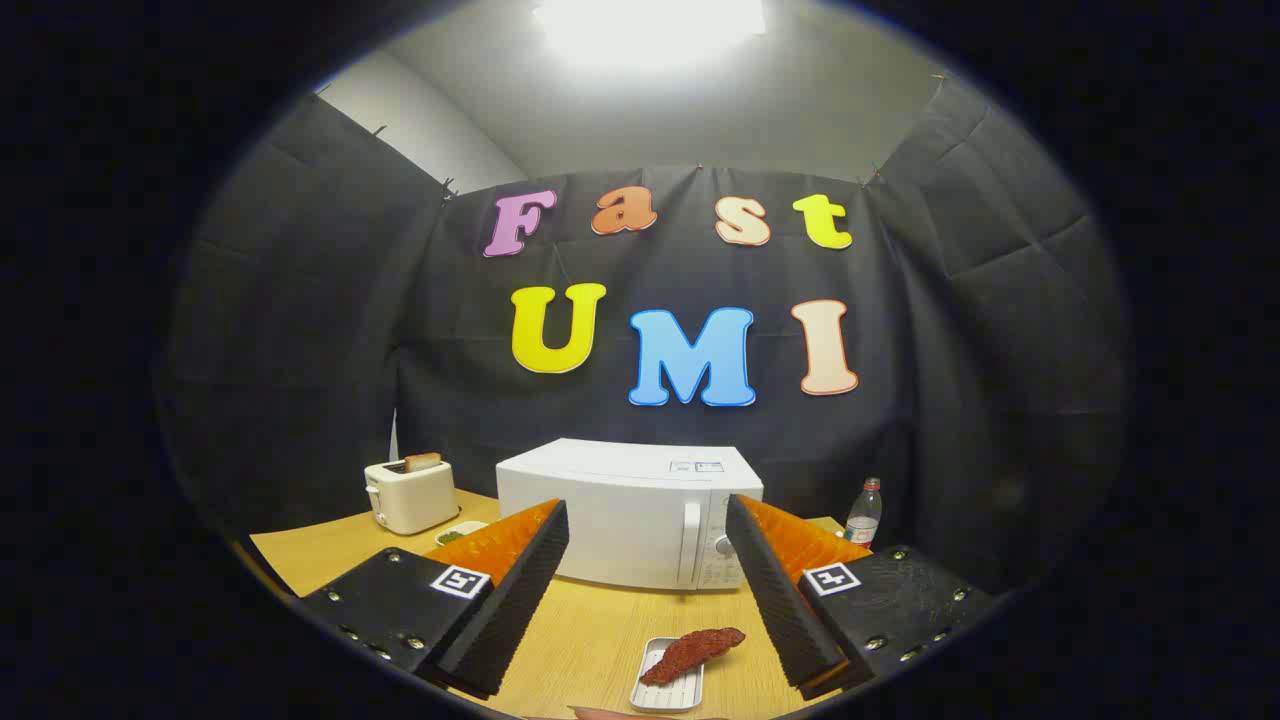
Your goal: Open the microwave, put the food inside, and close the microwave door.
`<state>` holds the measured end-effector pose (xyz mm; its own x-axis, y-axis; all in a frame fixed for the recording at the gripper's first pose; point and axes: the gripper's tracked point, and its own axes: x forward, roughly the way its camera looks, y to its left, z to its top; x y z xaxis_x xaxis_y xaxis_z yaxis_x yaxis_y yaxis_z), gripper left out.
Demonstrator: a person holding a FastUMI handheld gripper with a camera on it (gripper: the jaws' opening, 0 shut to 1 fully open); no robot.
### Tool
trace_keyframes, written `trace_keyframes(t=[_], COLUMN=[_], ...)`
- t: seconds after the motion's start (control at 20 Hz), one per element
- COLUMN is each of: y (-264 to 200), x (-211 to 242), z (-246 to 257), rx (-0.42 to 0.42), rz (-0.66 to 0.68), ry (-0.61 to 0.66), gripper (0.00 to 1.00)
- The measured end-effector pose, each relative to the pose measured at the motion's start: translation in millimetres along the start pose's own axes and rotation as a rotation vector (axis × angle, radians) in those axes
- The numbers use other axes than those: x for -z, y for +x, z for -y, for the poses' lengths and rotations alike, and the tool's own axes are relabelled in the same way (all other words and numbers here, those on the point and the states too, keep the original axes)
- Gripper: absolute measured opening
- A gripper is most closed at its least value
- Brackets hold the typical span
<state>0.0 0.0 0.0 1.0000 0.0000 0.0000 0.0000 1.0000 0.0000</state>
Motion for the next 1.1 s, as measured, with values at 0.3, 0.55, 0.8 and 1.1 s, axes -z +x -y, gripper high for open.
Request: trace_keyframes(t=[0.3, 0.55, 0.8, 1.1], y=[-0.7, -0.1, 1.4, 0.0], x=[1.5, 2.5, 3.5, 3.7], z=[4.4, 5.2, 3.2, 1.9], rx=[0.024, 0.032, 0.03, 0.026], rz=[-0.003, -0.006, -0.01, -0.009], ry=[-0.012, -0.015, -0.021, -0.018], gripper=[0.98, 0.98, 0.98, 0.98])
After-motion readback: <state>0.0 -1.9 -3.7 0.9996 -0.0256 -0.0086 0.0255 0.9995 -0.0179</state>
